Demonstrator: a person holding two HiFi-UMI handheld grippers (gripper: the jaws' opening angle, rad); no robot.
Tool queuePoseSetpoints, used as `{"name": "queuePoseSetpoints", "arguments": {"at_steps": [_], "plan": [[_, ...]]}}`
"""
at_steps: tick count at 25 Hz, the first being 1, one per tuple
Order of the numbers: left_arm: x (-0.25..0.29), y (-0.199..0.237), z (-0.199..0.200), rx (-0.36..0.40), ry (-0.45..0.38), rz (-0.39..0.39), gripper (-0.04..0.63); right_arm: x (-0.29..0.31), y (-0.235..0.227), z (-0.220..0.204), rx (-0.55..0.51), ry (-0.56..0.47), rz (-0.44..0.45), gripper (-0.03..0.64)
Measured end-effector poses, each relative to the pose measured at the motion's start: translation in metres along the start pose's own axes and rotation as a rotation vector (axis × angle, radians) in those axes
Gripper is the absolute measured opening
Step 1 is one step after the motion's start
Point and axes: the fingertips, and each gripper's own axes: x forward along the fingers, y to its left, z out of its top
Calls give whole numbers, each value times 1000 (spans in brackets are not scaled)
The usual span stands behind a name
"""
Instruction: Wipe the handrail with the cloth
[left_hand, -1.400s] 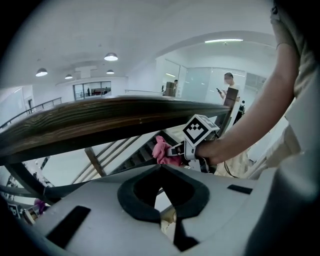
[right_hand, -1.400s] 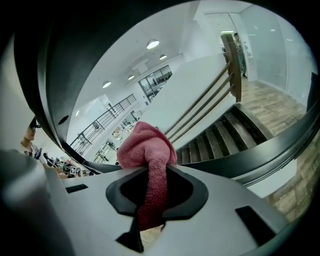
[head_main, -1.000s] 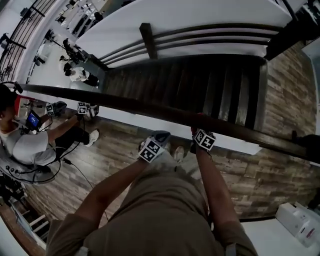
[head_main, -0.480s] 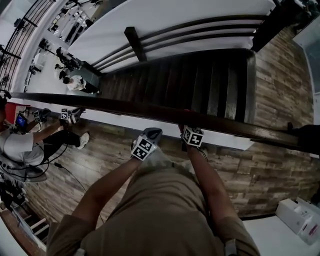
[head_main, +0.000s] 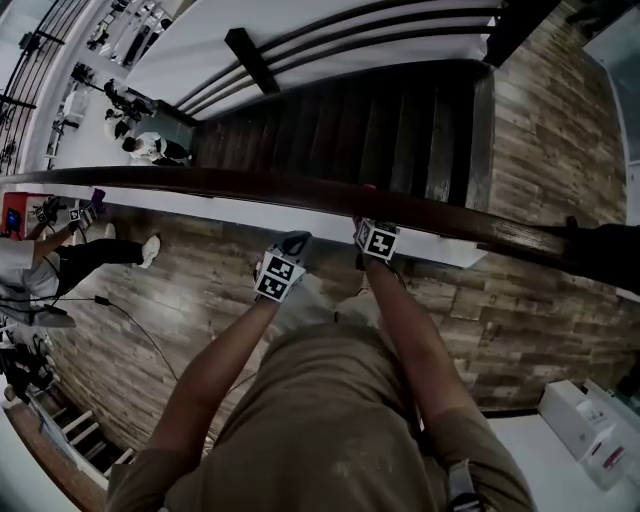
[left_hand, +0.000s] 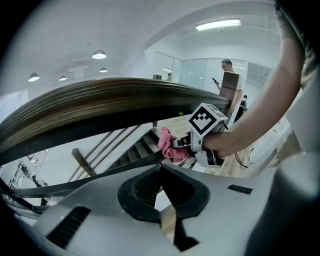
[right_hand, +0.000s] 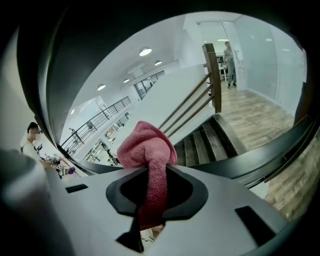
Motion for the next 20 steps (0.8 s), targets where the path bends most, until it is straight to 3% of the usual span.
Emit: {"name": "queuePoseSetpoints", "arguments": {"at_steps": [8,16,20], "plan": [[40,-81,42,44,-8,-60,15,-55,-148,11,29,-41,-98,77],[58,-126,55,83,-2,-100,15,-128,-296,33,248,-124,-358,77],[58,-131,55,97,10,-92,15,-161,-359,32,357,-177,-533,75]]}}
